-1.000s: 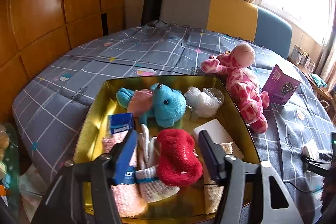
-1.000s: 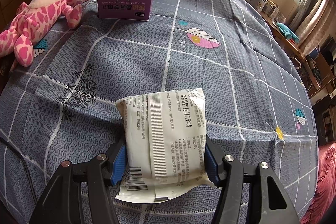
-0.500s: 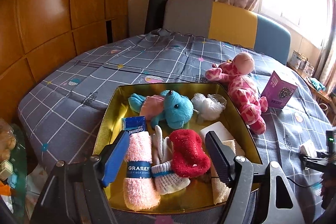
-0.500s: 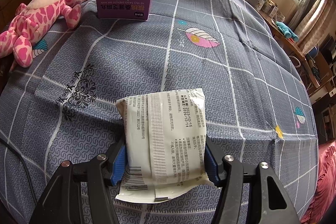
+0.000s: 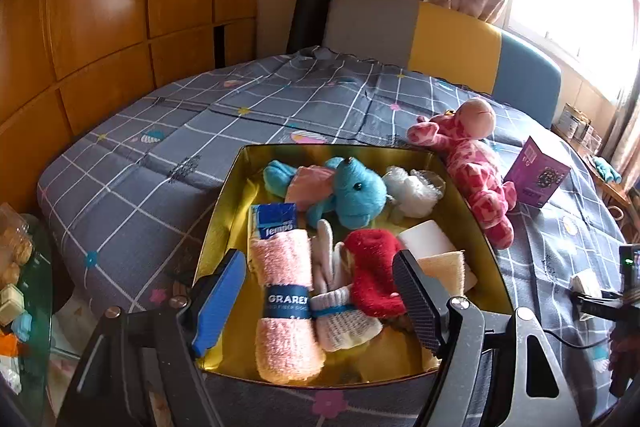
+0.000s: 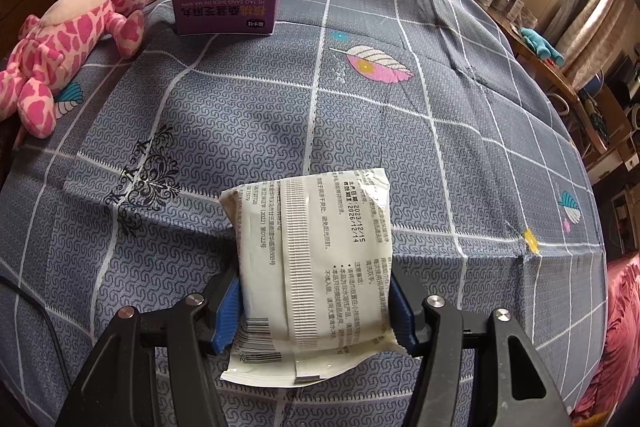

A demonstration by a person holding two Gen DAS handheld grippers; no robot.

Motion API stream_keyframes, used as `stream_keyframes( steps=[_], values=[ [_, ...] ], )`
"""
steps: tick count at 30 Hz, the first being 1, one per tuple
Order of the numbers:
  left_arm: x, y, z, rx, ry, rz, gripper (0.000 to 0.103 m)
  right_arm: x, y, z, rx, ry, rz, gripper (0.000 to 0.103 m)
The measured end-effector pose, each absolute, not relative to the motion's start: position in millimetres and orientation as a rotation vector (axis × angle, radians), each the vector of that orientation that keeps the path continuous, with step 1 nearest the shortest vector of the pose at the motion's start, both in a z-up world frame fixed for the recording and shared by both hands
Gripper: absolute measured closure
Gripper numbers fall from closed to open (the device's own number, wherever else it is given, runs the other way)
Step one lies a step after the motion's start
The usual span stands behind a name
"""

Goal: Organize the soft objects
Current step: 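Carry the receipt packet over the gold tray with the right tool, then lower the receipt packet into the tray and open the right tool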

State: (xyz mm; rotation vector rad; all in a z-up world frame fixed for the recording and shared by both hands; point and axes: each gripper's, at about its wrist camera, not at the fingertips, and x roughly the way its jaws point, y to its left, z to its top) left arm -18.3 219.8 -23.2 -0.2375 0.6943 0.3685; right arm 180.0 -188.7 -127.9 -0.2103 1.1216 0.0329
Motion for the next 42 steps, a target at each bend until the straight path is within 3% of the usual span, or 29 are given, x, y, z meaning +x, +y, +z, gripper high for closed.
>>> stream_keyframes(
  steps=[13, 26, 42],
  values=[
    [-21.1, 234.0, -30.5, -0.274, 0.705, 0.389, 0.025, 168.5, -152.3, -79.8, -0.145, 1.039, 0.066, 0.042],
    [-24.4, 249.4, -30.6, -0.306, 0.697, 0.426, 0.025, 127.0, 7.9, -25.7, -0.157, 0.956, 0.516, 0.042],
    [-25.0, 257.1, -31.5, -0.310, 0.698, 0.445, 0.023, 145.3, 110.9, -23.4, -0.126, 0.942, 0.638, 0.042]
  ],
)
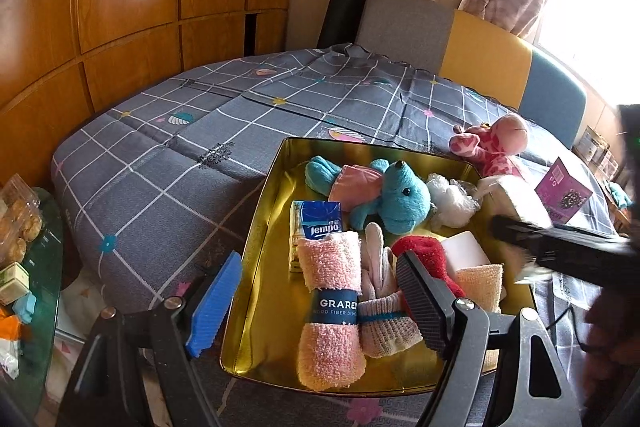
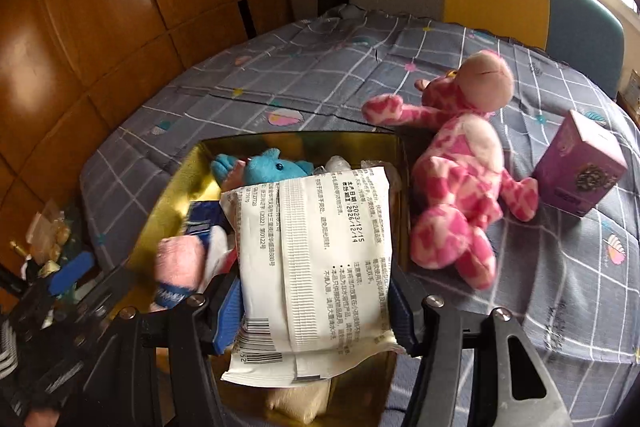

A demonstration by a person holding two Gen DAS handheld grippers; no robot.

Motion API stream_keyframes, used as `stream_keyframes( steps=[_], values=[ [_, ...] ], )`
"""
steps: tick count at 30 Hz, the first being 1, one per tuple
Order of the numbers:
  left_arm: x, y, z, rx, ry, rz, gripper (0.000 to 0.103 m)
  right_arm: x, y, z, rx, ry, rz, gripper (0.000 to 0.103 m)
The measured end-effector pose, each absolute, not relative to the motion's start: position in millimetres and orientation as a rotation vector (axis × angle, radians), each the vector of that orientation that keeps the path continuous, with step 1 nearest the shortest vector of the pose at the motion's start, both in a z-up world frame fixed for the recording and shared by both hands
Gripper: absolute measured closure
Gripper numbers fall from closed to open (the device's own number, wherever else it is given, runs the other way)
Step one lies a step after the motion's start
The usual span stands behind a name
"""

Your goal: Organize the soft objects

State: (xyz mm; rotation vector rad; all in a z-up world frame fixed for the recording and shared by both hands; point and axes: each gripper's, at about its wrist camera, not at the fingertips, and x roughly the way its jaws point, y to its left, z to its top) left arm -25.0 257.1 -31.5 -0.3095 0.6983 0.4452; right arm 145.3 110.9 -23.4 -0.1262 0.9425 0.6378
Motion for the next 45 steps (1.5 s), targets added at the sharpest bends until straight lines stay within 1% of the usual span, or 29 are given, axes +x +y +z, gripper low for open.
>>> stream_keyframes(
  steps=[6, 10, 20, 29, 34, 45],
  values=[
    [-24.4, 257.1, -35.0, -0.314, 0.709, 0.439, 0.023, 167.2, 145.8, -76.8, -0.264, 1.022, 0.579, 0.042],
    [-24.1, 258.3, -37.3, -0.318, 0.716, 0.440, 0.023, 168.5, 150.8, -93.4, -0.286, 1.040, 0.562, 0.043],
    [-23.3, 255.3, -38.5, -0.313, 0.721, 0.436, 0.023, 173.9, 156.1, -99.4, -0.304, 1.053, 0.545, 0.040],
    [-23.3, 251.5, -37.9, -0.305, 0.720, 0.431, 0.021, 167.0, 150.4, -94.0, -0.276, 1.046, 0.562, 0.038],
    [-22.7, 249.3, -37.7, -0.301, 0.721, 0.429, 0.021, 159.8, 146.4, -87.3, -0.260, 1.020, 0.564, 0.034],
    [-23.9, 242.0, -34.0, -0.279, 0.710, 0.427, 0.016, 139.2, 120.6, -56.8, -0.243, 0.942, 0.566, 0.032]
  ],
)
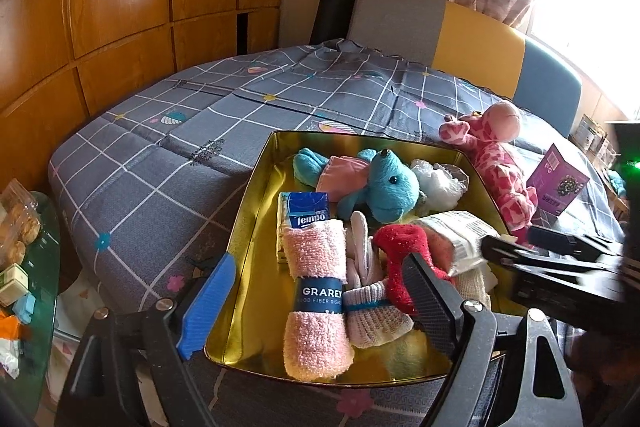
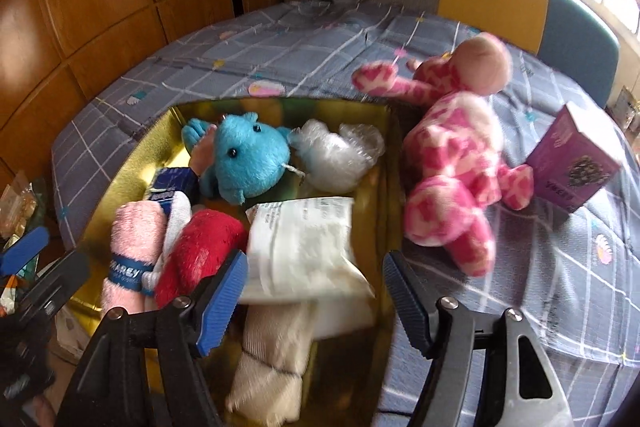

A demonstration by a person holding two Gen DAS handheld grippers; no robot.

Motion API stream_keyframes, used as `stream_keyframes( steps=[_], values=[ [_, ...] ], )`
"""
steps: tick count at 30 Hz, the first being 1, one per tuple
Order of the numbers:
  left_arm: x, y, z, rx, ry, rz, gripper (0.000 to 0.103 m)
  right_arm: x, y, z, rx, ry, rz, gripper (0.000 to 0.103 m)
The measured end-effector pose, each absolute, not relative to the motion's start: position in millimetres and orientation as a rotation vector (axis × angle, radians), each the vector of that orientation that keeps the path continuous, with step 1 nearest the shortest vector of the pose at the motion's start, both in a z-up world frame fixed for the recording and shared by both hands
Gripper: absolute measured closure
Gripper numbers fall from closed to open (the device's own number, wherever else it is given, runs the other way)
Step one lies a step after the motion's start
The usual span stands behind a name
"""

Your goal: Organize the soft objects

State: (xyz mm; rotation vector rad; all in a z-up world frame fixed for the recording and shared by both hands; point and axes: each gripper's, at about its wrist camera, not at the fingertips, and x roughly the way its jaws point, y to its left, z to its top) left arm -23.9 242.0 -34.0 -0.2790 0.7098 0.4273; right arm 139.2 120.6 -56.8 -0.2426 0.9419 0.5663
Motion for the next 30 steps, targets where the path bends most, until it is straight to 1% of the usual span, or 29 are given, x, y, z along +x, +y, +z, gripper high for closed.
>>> stream_keyframes(
  steps=[2, 4, 9, 12, 15, 20, 30],
  values=[
    [-24.8, 238.8, -31.5, -0.272, 0.701, 0.427, 0.015, 128.7, 109.4, -44.8, -0.241, 0.907, 0.560, 0.032],
    [-26.9, 233.8, -27.5, -0.259, 0.681, 0.434, 0.009, 113.3, 94.6, -31.4, -0.238, 0.872, 0.562, 0.032],
    [-32.6, 219.6, -15.1, -0.237, 0.621, 0.432, 0.000, 72.1, 53.7, 1.5, -0.205, 0.777, 0.600, 0.031],
    [-37.0, 212.7, -7.5, -0.230, 0.593, 0.433, 0.000, 54.8, 29.5, 4.1, -0.159, 0.726, 0.554, 0.031],
    [-41.2, 206.6, -3.3, -0.223, 0.580, 0.430, 0.000, 43.2, 15.8, -5.9, -0.101, 0.696, 0.464, 0.031],
    [-42.8, 199.0, -5.1, -0.204, 0.598, 0.426, 0.000, 47.3, 11.9, -29.5, -0.059, 0.744, 0.396, 0.031],
    [-42.1, 195.5, -7.4, -0.194, 0.611, 0.431, 0.000, 49.5, 11.0, -33.9, -0.039, 0.740, 0.373, 0.031]
  ],
)
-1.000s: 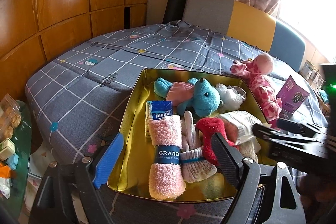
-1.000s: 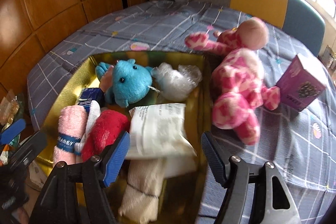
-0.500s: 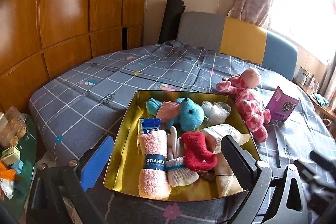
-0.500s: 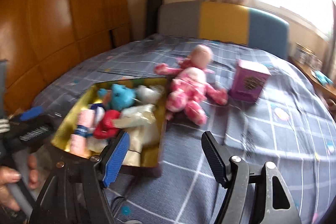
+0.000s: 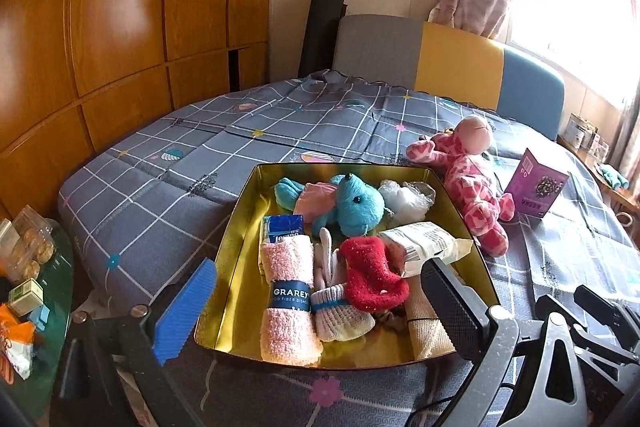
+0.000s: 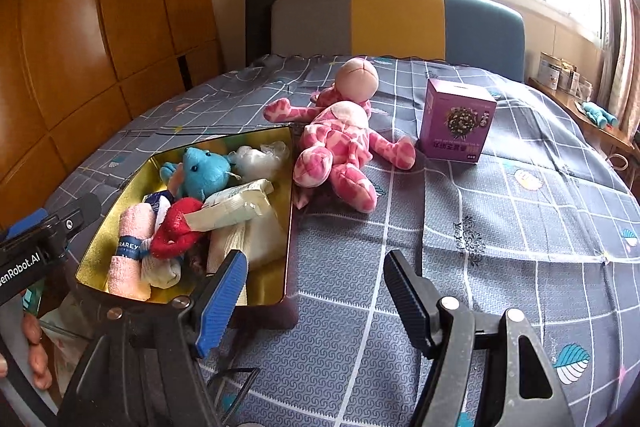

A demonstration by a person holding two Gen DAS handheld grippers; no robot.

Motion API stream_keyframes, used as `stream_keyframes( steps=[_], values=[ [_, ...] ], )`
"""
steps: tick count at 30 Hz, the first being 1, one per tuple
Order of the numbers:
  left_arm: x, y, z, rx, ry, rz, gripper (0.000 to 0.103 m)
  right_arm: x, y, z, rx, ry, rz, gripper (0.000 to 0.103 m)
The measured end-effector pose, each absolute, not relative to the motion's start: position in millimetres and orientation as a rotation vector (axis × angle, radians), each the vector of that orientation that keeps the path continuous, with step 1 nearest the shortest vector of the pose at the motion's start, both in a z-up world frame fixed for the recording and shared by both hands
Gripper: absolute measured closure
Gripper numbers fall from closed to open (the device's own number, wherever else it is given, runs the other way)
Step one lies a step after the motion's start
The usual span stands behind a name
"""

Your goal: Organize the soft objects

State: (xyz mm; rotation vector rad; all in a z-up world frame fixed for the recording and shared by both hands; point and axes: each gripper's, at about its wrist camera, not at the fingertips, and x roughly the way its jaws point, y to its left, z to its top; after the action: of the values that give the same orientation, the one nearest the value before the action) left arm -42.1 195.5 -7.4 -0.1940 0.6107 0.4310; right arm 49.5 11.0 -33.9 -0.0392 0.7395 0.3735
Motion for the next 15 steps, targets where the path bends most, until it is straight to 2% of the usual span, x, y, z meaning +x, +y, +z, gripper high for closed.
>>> stream_keyframes(
  steps=[15],
  values=[
    [-41.3, 199.6, -9.3, -0.199, 0.619, 0.444, 0.000, 47.4, 18.2, -33.6, -0.055, 0.731, 0.388, 0.031]
  ],
)
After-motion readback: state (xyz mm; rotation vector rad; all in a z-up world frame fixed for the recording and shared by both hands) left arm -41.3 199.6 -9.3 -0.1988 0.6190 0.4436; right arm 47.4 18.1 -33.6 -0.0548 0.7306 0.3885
